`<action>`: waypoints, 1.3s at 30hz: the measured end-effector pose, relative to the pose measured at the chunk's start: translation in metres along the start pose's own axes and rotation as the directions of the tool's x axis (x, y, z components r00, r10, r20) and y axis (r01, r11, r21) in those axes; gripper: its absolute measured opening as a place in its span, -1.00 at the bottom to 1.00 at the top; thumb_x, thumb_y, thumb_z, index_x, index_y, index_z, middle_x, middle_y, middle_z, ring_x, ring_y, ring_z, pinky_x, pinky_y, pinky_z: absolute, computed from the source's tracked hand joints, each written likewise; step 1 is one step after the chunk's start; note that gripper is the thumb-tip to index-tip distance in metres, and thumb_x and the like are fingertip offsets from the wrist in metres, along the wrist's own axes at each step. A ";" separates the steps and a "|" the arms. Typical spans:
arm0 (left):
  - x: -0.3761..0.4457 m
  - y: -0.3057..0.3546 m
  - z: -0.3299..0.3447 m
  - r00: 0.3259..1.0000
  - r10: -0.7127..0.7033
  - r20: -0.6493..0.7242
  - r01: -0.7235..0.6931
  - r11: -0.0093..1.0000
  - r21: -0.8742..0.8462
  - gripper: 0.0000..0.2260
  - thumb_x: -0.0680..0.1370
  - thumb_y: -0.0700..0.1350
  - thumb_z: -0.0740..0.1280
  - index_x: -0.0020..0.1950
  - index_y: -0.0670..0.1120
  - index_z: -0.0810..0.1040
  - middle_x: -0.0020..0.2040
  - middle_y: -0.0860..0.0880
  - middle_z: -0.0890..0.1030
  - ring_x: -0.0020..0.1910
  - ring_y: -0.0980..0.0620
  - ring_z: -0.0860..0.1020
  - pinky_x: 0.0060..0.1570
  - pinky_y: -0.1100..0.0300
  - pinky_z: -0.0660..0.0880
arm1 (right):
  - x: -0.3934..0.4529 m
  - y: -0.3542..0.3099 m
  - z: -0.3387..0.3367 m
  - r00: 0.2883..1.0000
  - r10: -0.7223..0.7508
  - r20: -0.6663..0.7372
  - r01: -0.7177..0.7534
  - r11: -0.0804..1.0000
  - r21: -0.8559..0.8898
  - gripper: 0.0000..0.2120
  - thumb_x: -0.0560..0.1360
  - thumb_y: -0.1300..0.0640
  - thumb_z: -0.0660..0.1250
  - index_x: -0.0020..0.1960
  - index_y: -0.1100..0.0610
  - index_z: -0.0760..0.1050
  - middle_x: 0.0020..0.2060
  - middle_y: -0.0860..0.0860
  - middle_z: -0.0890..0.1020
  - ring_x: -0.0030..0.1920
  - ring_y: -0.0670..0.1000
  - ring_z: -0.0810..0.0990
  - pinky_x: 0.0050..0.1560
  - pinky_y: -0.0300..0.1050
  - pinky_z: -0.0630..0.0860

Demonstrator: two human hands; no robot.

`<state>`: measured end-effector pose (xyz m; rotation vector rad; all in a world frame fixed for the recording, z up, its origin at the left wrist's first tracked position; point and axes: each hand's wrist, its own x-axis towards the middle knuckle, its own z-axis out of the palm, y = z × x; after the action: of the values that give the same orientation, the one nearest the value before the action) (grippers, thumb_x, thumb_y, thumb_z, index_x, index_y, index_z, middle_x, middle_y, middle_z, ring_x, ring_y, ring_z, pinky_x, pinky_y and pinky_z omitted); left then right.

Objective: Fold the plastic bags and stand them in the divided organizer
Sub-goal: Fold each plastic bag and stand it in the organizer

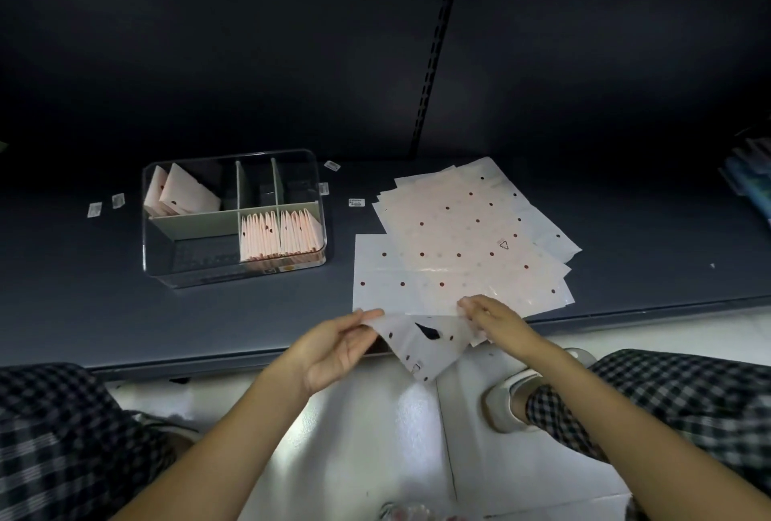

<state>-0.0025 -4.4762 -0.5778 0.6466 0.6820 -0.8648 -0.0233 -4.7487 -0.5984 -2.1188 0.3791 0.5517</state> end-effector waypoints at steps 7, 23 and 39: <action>-0.008 0.001 0.020 0.995 0.016 0.101 0.003 0.983 -0.184 -0.66 0.62 -0.06 0.18 0.16 -0.32 0.51 0.04 -0.25 0.64 -0.10 -0.16 0.67 -0.09 0.00 0.59 | -0.021 -0.003 0.015 0.972 0.186 0.141 -0.227 0.895 0.385 -0.64 0.56 -0.26 0.01 0.27 -0.11 0.24 0.11 0.09 0.56 -0.04 0.06 0.65 -0.07 -0.17 0.58; -0.013 -0.008 0.008 0.986 0.166 -0.016 -0.166 0.960 -0.227 -0.87 0.55 -0.27 0.27 -0.18 -0.22 0.55 -0.18 -0.16 0.65 -0.20 -0.08 0.68 -0.19 0.00 0.63 | -0.011 -0.013 0.041 0.980 0.197 0.032 -0.146 0.597 0.789 -0.86 0.53 0.24 0.31 0.01 0.11 0.61 -0.11 0.01 0.66 -0.22 -0.07 0.58 -0.22 -0.25 0.48; 0.051 -0.021 -0.013 0.687 0.604 0.405 -0.343 -0.222 0.913 -0.65 0.60 -0.16 0.25 0.40 -0.07 0.40 0.43 0.00 0.37 0.44 0.00 0.28 0.36 0.33 0.12 | 0.030 -0.019 0.033 0.939 0.343 -0.027 -0.201 0.609 0.768 -0.94 0.56 0.26 0.23 0.03 0.17 0.39 -0.20 0.20 0.62 -0.33 0.11 0.62 -0.41 -0.22 0.57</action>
<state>0.0003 -4.4999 -0.6296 2.2457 -0.2960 -0.3222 0.0029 -4.7132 -0.6177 -1.2775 0.8828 0.2879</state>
